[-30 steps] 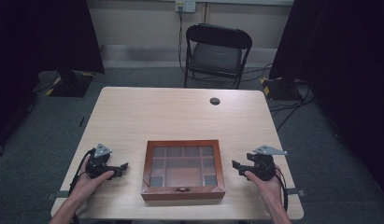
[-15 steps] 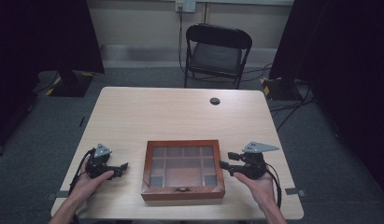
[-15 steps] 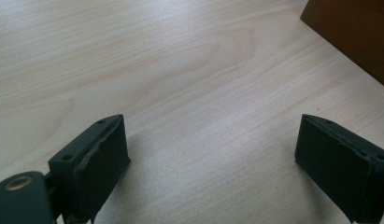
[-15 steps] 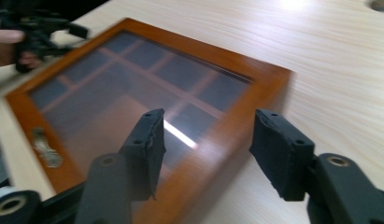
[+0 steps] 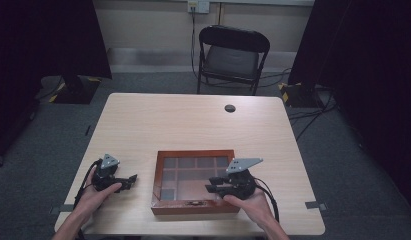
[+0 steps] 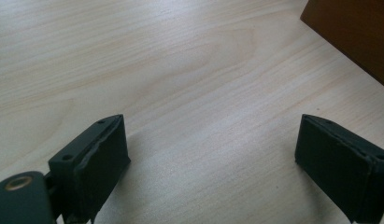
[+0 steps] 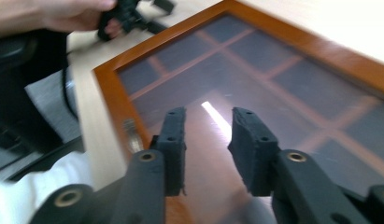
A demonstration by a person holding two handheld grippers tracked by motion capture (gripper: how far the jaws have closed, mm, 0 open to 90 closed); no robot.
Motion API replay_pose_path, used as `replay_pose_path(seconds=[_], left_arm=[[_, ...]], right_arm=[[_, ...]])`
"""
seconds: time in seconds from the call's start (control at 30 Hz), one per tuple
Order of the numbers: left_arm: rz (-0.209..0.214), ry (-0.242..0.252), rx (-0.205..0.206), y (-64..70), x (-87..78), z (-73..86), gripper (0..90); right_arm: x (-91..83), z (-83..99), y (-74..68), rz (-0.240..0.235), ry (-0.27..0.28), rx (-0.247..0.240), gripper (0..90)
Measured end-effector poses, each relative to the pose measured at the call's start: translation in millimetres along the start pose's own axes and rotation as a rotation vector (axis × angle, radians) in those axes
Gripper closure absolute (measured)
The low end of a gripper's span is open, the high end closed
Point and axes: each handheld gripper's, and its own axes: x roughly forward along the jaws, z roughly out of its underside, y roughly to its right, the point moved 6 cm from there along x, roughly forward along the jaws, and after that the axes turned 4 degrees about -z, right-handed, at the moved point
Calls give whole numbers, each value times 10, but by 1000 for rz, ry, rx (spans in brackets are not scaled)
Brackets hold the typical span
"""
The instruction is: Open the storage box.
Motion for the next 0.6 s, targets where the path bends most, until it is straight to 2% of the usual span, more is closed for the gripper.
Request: replay_pose_path(seconds=[0.1,0.2,0.23,0.27,0.3,0.4,0.6], left_arm=[[0,0,1,-1,0,-1,88],[0,0,1,0,1,-1,88],[0,0,1,0,1,-1,87],[1,1,-1,1,3,-2,87],[1,1,-1,1,3,-2,87],[0,1,-2,1,3,-2,87],[0,1,-1,1,3,-2,87]], right_arm=[[48,10,-47,-25,-16,-16,717],[145,23,-142,-85,-49,-47,772],[145,23,-142,-85,-49,-47,772],[198,25,-191,-110,-65,-59,786],[198,25,-191,-110,-65,-59,786],[300,36,-269,-151,-93,-76,802],[339,50,-310,-172,-99,-88,803]])
